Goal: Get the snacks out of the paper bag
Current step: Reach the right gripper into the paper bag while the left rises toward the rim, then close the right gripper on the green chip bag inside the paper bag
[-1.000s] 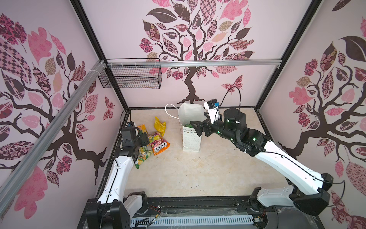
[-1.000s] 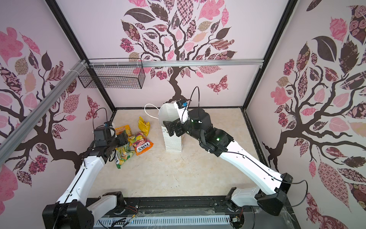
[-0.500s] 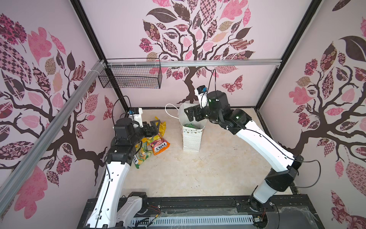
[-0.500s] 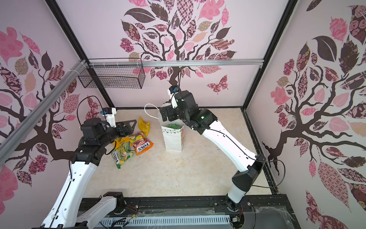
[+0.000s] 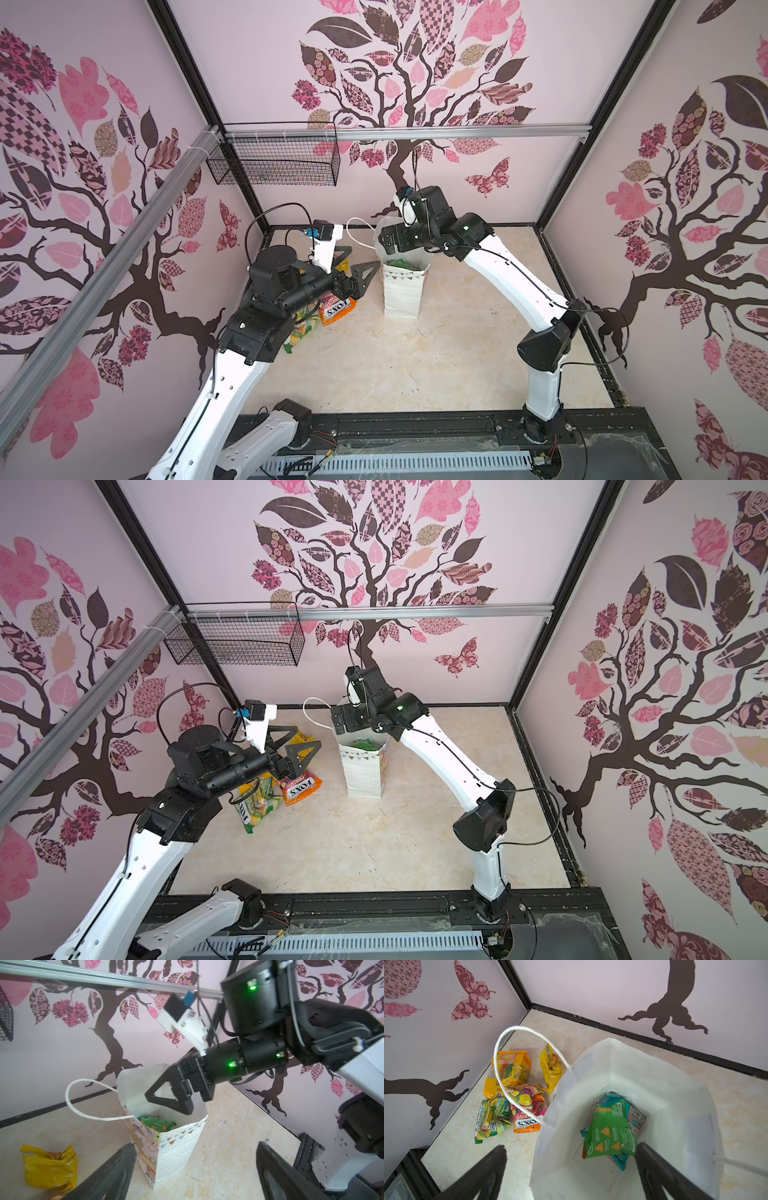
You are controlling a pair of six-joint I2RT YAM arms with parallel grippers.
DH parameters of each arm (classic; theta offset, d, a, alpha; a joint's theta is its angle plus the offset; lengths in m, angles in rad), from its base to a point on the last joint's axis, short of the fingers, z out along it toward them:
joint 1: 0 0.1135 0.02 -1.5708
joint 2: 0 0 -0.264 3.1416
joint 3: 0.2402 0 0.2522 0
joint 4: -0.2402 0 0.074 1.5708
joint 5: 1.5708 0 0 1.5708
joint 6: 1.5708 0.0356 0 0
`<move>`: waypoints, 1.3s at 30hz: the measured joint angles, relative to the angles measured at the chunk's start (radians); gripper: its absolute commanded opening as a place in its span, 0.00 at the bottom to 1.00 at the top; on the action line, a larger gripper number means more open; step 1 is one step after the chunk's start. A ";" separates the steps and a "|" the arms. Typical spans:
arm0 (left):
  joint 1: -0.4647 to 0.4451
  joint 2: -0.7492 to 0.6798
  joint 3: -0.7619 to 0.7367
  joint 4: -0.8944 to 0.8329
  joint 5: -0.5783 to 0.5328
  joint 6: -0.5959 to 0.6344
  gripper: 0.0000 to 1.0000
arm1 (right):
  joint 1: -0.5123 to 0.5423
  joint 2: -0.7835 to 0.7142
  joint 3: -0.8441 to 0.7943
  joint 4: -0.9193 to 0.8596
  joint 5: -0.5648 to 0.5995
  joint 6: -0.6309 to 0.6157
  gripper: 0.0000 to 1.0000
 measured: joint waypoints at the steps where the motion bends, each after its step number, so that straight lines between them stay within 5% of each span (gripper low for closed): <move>1: -0.019 -0.001 0.010 -0.006 -0.010 0.010 0.92 | -0.002 0.012 0.002 -0.003 0.000 0.002 0.99; 8: -0.087 -0.014 0.041 -0.042 -0.060 0.062 0.92 | -0.006 0.095 0.003 -0.018 0.018 0.019 0.99; 39: -0.090 -0.019 0.042 -0.111 -0.150 0.095 0.91 | -0.030 0.294 -0.064 -0.053 0.000 0.023 1.00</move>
